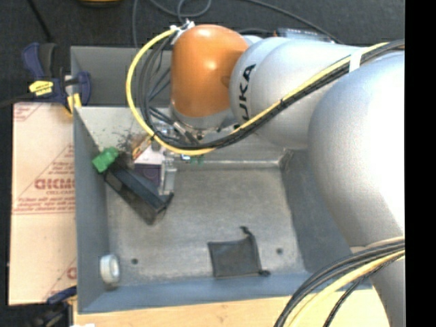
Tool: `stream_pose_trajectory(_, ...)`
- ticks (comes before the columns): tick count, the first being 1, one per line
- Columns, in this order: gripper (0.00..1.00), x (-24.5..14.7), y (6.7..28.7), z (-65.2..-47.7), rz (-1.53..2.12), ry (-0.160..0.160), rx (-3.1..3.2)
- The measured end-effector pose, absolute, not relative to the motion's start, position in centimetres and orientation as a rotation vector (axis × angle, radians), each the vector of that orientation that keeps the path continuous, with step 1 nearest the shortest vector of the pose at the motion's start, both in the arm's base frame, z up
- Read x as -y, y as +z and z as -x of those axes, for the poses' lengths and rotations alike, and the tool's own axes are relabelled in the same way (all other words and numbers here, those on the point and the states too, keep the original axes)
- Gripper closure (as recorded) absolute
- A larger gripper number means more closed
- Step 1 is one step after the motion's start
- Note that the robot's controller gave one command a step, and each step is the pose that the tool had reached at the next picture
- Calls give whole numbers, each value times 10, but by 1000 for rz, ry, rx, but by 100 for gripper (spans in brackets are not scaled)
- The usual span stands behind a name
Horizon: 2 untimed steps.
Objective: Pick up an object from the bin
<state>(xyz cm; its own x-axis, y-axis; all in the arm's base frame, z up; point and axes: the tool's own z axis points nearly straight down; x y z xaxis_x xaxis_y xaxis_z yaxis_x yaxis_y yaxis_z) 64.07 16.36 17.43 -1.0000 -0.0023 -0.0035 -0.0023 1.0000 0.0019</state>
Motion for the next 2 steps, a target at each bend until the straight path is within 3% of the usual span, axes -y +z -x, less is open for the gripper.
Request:
stream_pose_trajectory(1, 0, -167, 166, -636, -37, 3, -3131)
stream_pose_trajectory(2, 0, -162, 137, -653, -4, 2, -3138)
